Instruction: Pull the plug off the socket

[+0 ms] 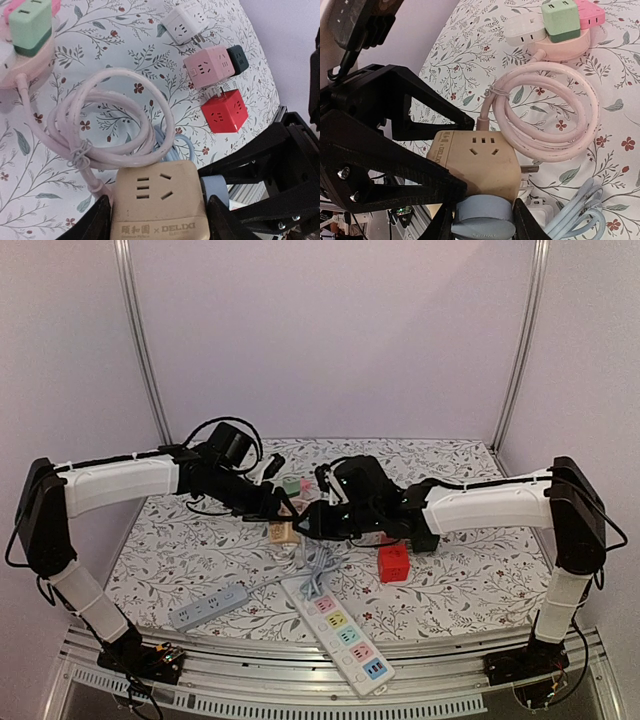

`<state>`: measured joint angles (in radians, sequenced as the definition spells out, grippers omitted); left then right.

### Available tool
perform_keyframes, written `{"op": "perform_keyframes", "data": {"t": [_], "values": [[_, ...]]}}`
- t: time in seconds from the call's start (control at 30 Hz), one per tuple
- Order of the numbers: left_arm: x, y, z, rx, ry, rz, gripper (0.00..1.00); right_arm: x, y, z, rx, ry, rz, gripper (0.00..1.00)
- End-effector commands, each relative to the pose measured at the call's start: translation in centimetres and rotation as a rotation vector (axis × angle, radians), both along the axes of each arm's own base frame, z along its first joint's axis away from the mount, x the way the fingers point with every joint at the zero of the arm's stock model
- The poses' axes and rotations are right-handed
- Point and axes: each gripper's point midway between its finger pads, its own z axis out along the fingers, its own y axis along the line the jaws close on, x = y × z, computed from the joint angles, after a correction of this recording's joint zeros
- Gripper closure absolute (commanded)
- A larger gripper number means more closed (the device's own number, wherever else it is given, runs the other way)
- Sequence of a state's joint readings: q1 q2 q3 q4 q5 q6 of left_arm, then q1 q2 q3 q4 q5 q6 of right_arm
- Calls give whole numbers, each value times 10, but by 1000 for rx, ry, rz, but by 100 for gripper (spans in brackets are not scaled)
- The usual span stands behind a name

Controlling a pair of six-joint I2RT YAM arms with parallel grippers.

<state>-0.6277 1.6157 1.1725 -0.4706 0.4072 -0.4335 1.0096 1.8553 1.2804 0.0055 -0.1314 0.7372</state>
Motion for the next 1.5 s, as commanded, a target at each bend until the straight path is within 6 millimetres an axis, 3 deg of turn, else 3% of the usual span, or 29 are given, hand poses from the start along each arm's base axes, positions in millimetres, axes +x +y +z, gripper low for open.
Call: {"op": "perform_keyframes", "data": {"t": [0.0,0.17,0.3,0.57,0.73,0.87,1.0,1.17,1.3,1.47], "values": [[15,16,5,113,-87,58,67,-8,9,25,-96,-139,-34,100],[16,18,7,134,-103,58,67,-10,3,29,-167,-200,-41,100],[10,7,18,65,-111,8,67,-11,1,36,-151,-206,-27,100],[-5,-13,44,-82,-127,-106,67,-20,14,60,108,-143,129,100],[-13,-20,52,-146,-123,-153,67,-29,19,66,151,-144,197,100],[-7,-14,47,-105,-136,-114,67,-27,16,65,134,-156,169,100],[8,5,32,24,-157,-19,68,-28,14,69,94,-205,126,100],[15,16,25,88,-172,30,68,-32,10,73,-59,-316,59,100],[15,16,26,91,-169,28,69,-28,3,72,-149,-388,15,100],[8,5,40,13,-180,-19,69,-29,3,76,-127,-375,18,100]]}}
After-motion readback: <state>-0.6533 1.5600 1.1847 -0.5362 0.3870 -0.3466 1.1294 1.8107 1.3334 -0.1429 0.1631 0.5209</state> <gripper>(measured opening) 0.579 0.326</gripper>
